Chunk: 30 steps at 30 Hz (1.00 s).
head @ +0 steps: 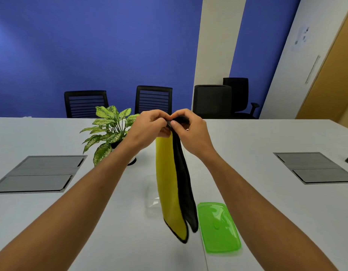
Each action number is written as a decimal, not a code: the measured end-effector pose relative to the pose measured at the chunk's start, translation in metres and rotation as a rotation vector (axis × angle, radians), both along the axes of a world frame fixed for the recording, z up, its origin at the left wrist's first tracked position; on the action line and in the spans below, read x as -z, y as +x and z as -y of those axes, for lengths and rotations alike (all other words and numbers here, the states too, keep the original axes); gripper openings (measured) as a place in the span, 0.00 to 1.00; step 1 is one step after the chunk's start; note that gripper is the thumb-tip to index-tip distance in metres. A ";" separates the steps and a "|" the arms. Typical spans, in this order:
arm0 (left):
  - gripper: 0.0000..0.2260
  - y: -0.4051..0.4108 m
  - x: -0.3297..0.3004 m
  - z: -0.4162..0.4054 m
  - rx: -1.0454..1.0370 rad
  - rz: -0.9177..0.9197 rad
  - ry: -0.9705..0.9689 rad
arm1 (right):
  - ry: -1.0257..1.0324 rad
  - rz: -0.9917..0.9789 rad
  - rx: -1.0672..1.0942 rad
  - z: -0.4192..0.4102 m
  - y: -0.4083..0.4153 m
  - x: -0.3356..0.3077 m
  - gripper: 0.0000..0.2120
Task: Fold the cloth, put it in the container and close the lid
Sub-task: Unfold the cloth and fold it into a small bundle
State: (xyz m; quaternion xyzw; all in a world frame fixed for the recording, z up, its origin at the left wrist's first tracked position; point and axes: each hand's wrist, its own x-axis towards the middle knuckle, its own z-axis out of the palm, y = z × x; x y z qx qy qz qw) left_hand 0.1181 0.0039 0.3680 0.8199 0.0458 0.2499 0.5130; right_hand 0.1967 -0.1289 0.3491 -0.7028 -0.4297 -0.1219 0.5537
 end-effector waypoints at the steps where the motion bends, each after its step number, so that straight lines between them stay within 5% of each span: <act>1: 0.13 -0.001 -0.001 -0.002 0.034 -0.028 -0.033 | -0.014 -0.003 0.000 0.001 0.001 0.001 0.06; 3: 0.15 -0.003 -0.001 -0.004 0.074 -0.084 -0.018 | -0.039 -0.007 0.000 0.003 0.001 0.003 0.06; 7: 0.11 -0.004 0.006 -0.005 0.000 -0.053 0.313 | -0.071 0.008 -0.005 0.002 -0.002 0.006 0.07; 13: 0.09 -0.004 0.009 -0.005 -0.116 0.053 0.443 | -0.081 0.041 -0.039 0.002 -0.003 0.006 0.08; 19: 0.15 -0.002 0.014 -0.017 -0.253 0.006 0.752 | -0.143 0.022 -0.060 0.004 0.001 0.006 0.05; 26: 0.22 -0.001 0.037 -0.042 -0.148 -0.196 0.680 | -0.087 -0.042 -0.047 0.016 0.010 0.007 0.05; 30: 0.17 -0.009 0.043 -0.059 -0.104 -0.305 0.458 | -0.032 -0.084 -0.024 0.030 0.023 0.008 0.07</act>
